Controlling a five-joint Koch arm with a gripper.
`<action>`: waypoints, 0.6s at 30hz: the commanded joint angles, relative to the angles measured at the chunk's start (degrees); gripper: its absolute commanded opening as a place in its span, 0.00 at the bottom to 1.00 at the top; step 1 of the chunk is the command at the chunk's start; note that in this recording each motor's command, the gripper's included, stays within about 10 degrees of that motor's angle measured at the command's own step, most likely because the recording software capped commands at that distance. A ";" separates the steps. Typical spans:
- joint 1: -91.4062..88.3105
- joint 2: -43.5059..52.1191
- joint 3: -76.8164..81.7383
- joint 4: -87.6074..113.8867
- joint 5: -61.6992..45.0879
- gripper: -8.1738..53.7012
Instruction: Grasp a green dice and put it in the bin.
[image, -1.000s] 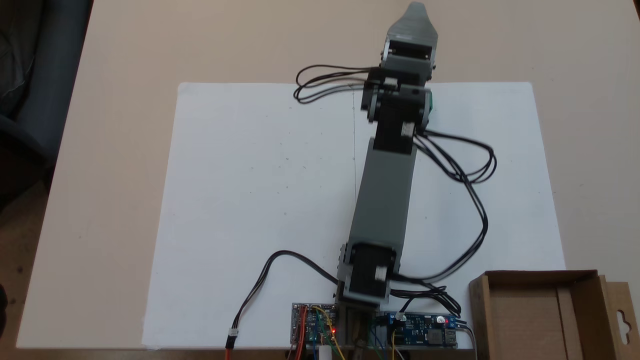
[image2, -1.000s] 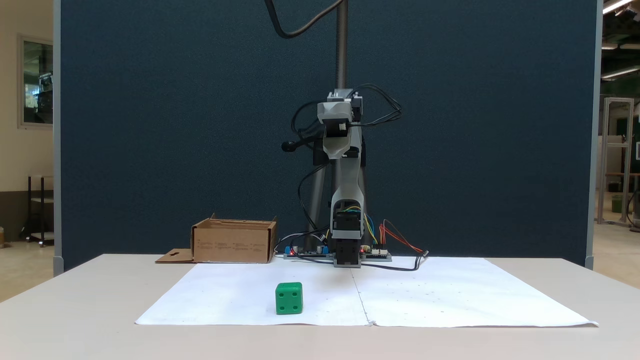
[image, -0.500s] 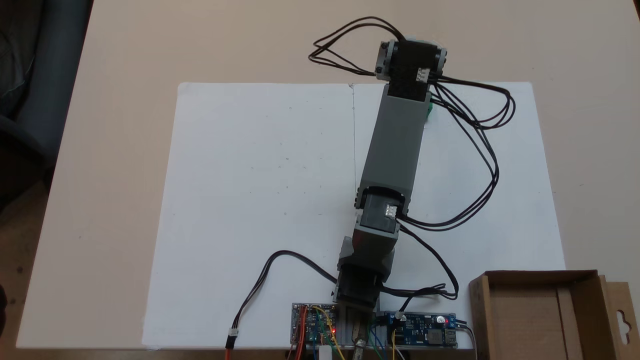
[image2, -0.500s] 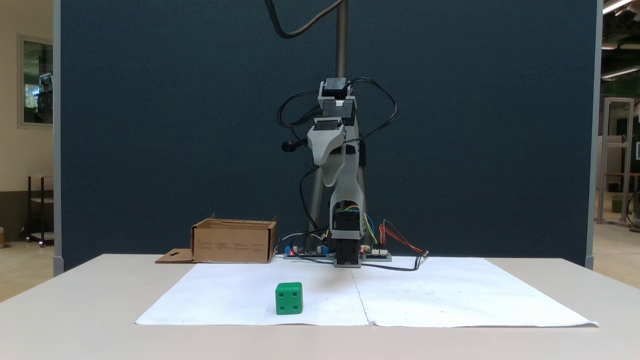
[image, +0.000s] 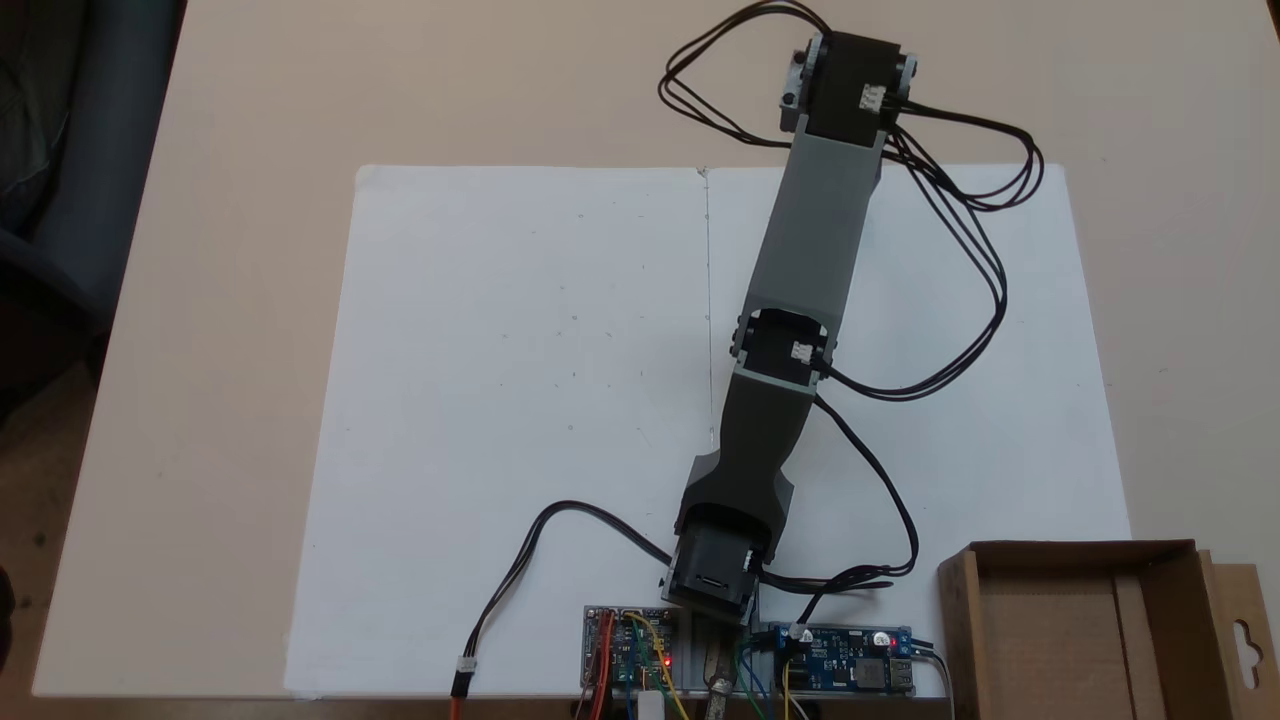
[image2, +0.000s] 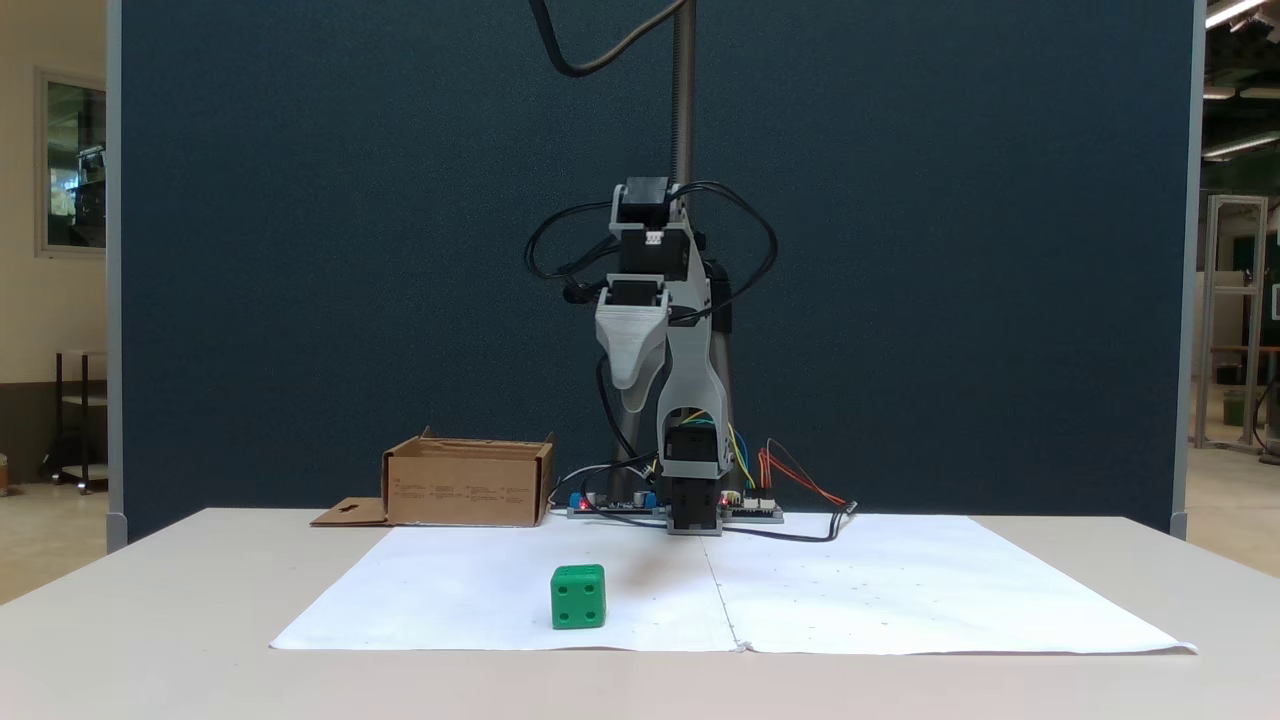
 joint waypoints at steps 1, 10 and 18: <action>1.41 1.14 -3.16 10.00 -8.53 0.83; 3.69 -4.31 -9.67 10.00 -9.93 0.83; 2.81 -9.23 -12.30 10.00 -9.84 0.84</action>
